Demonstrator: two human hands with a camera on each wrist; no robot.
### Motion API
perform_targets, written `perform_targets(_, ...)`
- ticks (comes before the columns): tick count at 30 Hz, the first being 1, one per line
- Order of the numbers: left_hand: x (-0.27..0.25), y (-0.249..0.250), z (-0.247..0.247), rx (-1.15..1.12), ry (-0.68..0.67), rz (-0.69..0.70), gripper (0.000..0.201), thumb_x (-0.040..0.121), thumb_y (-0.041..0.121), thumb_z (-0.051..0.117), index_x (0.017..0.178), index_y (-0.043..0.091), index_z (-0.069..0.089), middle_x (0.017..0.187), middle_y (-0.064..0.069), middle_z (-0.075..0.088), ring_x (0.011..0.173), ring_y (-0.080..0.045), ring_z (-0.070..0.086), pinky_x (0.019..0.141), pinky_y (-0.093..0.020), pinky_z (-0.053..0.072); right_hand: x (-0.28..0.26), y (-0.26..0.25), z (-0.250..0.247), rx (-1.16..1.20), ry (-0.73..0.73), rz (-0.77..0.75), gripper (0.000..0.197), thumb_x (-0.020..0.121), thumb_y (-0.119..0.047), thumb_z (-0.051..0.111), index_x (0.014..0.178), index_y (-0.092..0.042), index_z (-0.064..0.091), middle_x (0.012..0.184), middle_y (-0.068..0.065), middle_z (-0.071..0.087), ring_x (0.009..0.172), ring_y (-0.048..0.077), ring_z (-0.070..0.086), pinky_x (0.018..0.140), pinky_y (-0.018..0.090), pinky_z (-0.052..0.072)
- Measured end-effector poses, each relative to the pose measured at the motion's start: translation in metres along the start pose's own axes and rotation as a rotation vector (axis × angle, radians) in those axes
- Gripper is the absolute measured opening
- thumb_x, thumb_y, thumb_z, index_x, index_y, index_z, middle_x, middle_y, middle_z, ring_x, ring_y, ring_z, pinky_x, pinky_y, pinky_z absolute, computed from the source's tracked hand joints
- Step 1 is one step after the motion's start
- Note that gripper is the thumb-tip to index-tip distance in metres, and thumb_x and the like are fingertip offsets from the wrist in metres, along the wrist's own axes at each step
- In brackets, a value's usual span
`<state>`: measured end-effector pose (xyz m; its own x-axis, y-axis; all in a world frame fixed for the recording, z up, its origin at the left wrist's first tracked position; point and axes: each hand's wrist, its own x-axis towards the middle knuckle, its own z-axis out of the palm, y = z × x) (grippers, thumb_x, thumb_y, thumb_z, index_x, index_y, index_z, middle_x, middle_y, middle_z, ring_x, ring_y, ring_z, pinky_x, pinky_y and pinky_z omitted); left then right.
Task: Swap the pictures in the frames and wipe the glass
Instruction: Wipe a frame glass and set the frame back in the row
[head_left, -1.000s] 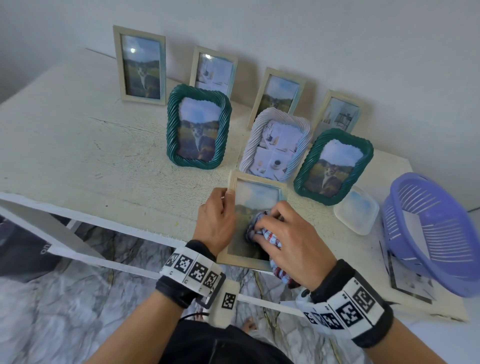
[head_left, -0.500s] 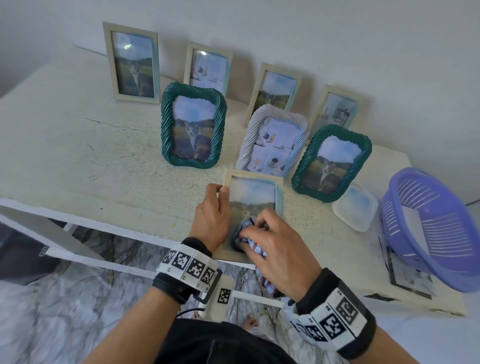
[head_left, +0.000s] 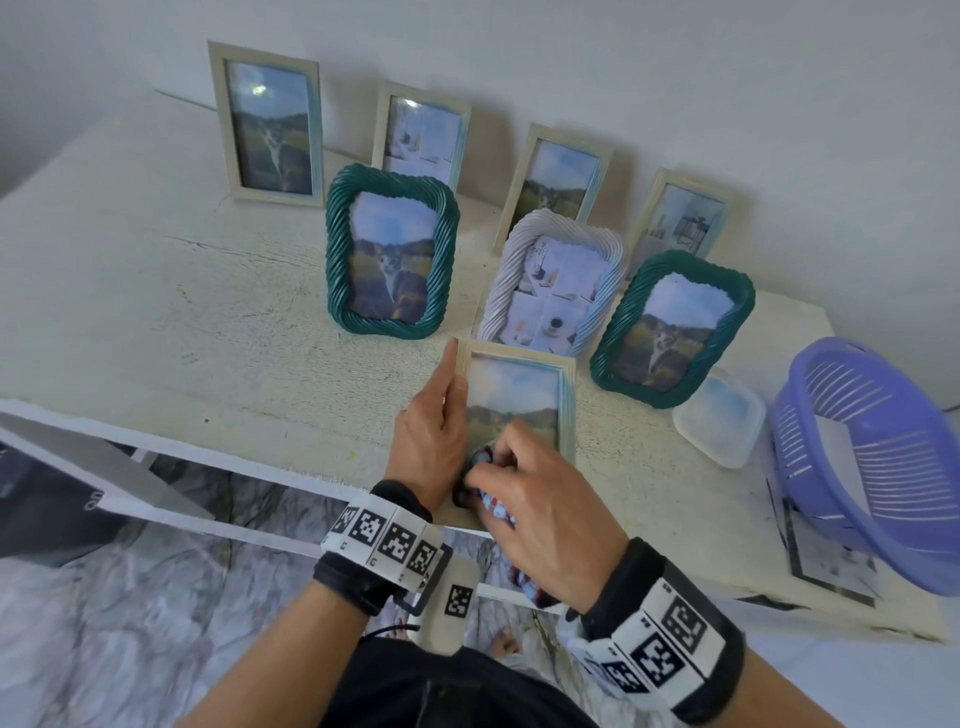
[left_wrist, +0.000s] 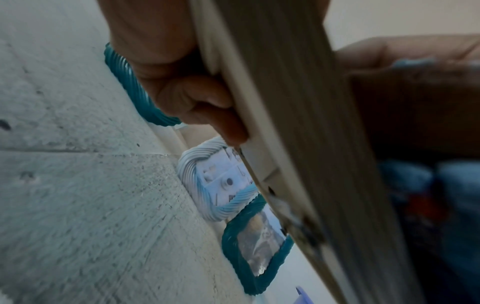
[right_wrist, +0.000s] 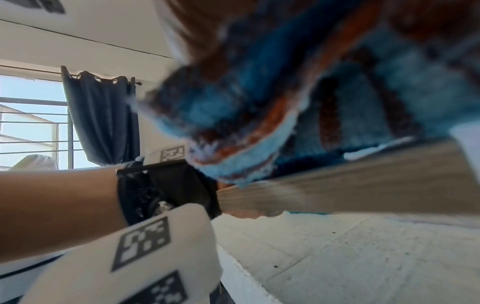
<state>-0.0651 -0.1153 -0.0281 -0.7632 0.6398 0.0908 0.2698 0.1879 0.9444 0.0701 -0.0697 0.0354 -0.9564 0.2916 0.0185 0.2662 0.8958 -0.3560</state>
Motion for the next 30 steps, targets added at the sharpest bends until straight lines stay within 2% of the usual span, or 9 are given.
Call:
perform_targets(3,-0.002,-0.006,0.006,0.005,0.034,-0.015,0.044,0.103,0.025,0.041,0.147,0.029,0.037,0.052,0.008,0.041,0.046,-0.005,0.042,0.052,-0.027,0.034,0.004,0.012,-0.003,-0.012,0.016,0.007,0.008,0.081,-0.014,0.071,0.088,-0.013,0.066,0.088,-0.003,0.035,0.076,0.015,0.041,0.060,0.027,0.042)
perform_targets(6,0.003,-0.005,0.007,0.016,0.040,-0.019,0.045,0.103,0.023,0.041,0.147,0.028,0.037,0.053,0.006,0.044,0.047,-0.003,0.044,0.050,-0.017,0.034,0.010,0.018,-0.004,-0.016,0.069,0.061,0.008,0.083,-0.018,0.070,0.090,-0.013,0.068,0.089,-0.002,0.037,0.077,0.014,0.042,0.062,0.025,0.043)
perform_targets(9,0.008,-0.004,0.007,0.032,0.023,-0.027,0.044,0.103,0.023,0.041,0.147,0.028,0.038,0.051,0.008,0.042,0.046,-0.001,0.045,0.049,-0.014,0.034,0.007,0.009,-0.001,0.021,0.018,0.027,0.008,0.082,-0.015,0.071,0.089,-0.013,0.069,0.089,-0.001,0.040,0.075,0.014,0.044,0.062,0.023,0.041)
perform_targets(12,0.006,-0.005,0.007,0.041,0.022,-0.037,0.044,0.103,0.025,0.041,0.147,0.031,0.037,0.050,0.008,0.040,0.048,-0.002,0.046,0.048,-0.015,0.032,0.005,0.009,-0.002,0.013,-0.024,-0.017,0.011,0.077,-0.010,0.073,0.087,-0.014,0.070,0.086,-0.001,0.039,0.075,0.014,0.042,0.060,0.022,0.037)
perform_targets(16,0.010,-0.004,0.008,0.032,0.039,-0.030,0.045,0.103,0.023,0.041,0.148,0.028,0.037,0.052,0.008,0.039,0.046,-0.003,0.043,0.048,-0.013,0.032,0.013,0.025,-0.009,-0.033,0.044,0.011,0.008,0.081,-0.016,0.073,0.088,-0.012,0.072,0.086,-0.002,0.037,0.076,0.015,0.041,0.058,0.028,0.042)
perform_targets(21,0.003,-0.006,0.007,-0.004,0.014,-0.008,0.044,0.103,0.023,0.041,0.147,0.027,0.037,0.052,0.011,0.030,0.042,-0.007,0.031,0.045,-0.016,0.025,0.021,0.062,-0.020,-0.102,0.124,0.135,0.014,0.086,-0.021,0.069,0.094,-0.011,0.073,0.085,0.004,0.044,0.075,0.023,0.049,0.066,0.033,0.046)
perform_targets(23,0.000,-0.006,0.009,-0.023,0.009,-0.015,0.044,0.103,0.024,0.040,0.147,0.028,0.037,0.052,0.011,0.029,0.043,-0.007,0.029,0.045,-0.017,0.024,0.024,0.070,-0.023,-0.114,0.173,0.149,0.014,0.085,-0.019,0.070,0.095,-0.010,0.074,0.085,0.005,0.047,0.078,0.024,0.051,0.070,0.031,0.045)
perform_targets(27,-0.003,-0.006,0.010,-0.062,-0.015,0.006,0.044,0.103,0.024,0.041,0.147,0.026,0.038,0.054,0.012,0.032,0.046,-0.005,0.027,0.046,-0.019,0.028,0.025,0.073,-0.025,-0.095,0.239,0.146,0.013,0.084,-0.017,0.071,0.095,-0.010,0.074,0.087,0.005,0.051,0.080,0.023,0.053,0.072,0.033,0.048)
perform_targets(30,-0.003,-0.008,0.011,-0.092,-0.036,0.021,0.045,0.103,0.028,0.040,0.148,0.028,0.037,0.060,0.004,0.041,0.052,-0.009,0.034,0.050,-0.029,0.037,0.019,0.065,-0.021,-0.053,0.234,0.094,0.014,0.085,-0.015,0.071,0.098,-0.011,0.074,0.091,0.003,0.056,0.083,0.023,0.052,0.075,0.031,0.048)
